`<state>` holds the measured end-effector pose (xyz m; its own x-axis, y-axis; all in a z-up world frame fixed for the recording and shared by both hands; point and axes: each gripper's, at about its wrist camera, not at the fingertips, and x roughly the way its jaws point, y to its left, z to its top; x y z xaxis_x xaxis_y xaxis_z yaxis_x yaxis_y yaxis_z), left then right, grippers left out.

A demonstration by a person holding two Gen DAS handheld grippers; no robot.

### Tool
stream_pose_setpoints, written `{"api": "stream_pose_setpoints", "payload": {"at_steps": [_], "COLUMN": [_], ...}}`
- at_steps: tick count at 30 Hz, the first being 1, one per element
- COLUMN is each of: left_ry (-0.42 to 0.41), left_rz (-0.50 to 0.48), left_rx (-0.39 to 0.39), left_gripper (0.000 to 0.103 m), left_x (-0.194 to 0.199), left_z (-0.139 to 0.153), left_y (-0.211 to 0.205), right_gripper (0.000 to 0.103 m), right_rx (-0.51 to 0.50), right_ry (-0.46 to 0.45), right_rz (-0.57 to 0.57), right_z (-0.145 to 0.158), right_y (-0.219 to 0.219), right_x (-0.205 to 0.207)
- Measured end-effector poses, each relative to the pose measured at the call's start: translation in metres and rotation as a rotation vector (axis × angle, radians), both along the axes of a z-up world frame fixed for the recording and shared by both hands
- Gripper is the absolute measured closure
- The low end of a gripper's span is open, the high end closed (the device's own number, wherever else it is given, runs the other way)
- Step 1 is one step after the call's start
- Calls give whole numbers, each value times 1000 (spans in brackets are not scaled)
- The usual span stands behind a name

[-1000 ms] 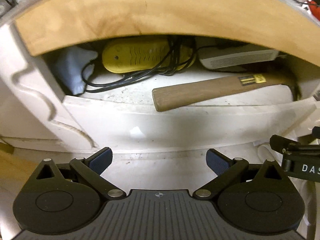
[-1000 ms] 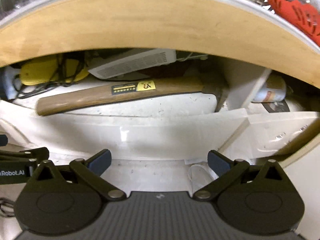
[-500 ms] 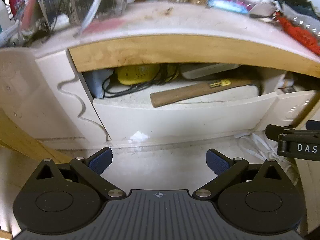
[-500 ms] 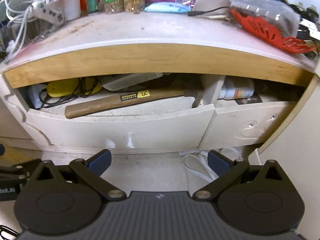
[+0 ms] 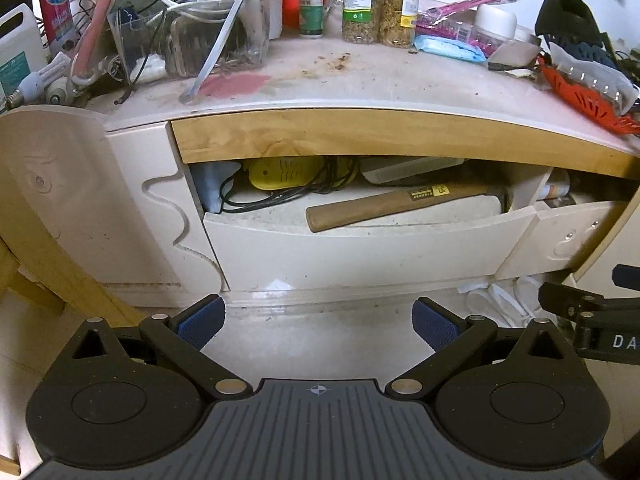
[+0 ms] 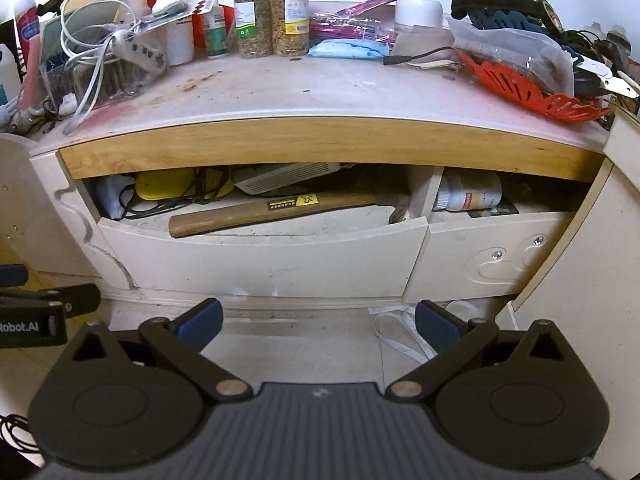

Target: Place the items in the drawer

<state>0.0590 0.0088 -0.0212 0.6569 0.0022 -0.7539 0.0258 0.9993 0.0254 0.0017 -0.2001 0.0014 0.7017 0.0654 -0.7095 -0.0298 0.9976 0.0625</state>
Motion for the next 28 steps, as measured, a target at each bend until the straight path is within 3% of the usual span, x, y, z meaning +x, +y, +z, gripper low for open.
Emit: {"api": "stream_pose_setpoints", "payload": {"at_steps": [28], "left_ry": [16], "left_rz": [-4], "left_rx": [-28], "left_gripper": [0], "left_x": [19], "left_z": [-7], "left_y": [1], "right_gripper": [0], "right_rx": [48], "right_ry": [35], "right_rz": [4], "right_z": [-2], "right_y": [-1], "right_x": [2]}}
